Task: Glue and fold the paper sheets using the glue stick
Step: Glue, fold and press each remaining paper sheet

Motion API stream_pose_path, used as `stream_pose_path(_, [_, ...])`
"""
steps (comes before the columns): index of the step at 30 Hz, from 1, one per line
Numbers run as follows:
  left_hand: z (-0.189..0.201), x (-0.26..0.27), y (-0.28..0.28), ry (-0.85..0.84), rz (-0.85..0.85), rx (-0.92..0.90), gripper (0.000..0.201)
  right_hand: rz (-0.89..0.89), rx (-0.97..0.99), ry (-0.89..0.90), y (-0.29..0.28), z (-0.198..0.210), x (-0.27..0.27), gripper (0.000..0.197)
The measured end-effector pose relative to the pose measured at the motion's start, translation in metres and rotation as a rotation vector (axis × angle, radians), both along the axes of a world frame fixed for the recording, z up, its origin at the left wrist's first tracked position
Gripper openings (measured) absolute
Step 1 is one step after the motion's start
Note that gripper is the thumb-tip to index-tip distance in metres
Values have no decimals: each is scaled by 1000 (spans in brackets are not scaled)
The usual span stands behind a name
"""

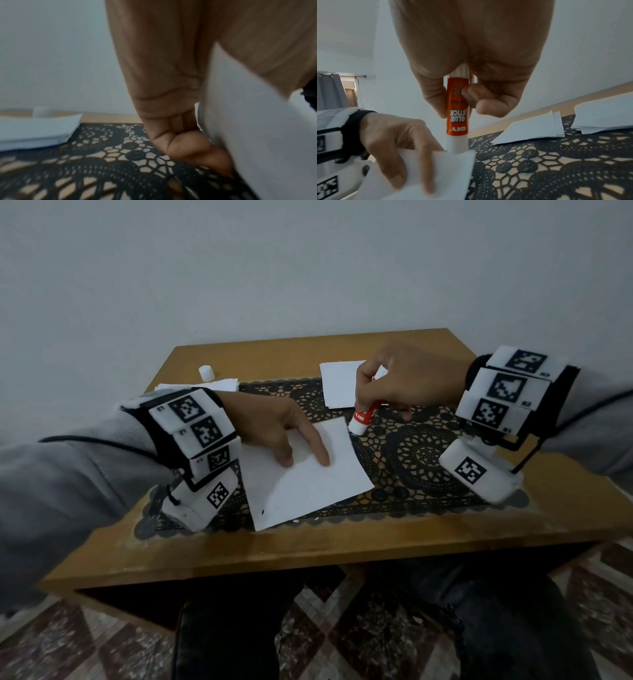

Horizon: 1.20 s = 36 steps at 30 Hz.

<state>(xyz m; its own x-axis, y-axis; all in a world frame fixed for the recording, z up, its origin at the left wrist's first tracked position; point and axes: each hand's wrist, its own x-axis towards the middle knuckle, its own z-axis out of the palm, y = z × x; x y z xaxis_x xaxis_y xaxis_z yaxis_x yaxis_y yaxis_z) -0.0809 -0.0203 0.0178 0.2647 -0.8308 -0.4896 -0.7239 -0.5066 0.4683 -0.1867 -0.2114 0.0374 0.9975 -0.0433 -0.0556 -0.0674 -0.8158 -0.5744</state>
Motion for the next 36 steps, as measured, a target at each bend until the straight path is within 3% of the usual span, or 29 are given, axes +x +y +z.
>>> stream_pose_path(3, [0,0,8,42,143,-77,47,-8,-12,-5,1,0,0,17])
stream_pose_path(7, [-9,0,12,-143,303,-162,45,-14,-48,-33,7,-1,4,17])
stream_pose_path(15, [-26,-6,18,-359,258,-76,57,-30,-226,-160,32,-17,28,17])
stream_pose_path(23, [-29,-6,23,-332,277,-63,58,-210,-221,-236,36,-13,49,27])
stream_pose_path(30, [-32,-7,23,-352,289,-75,59,-121,-247,-120,36,-19,43,15])
stream_pose_path(36, [-34,-4,22,-362,271,-32,67,-124,-264,-128,42,-37,48,17])
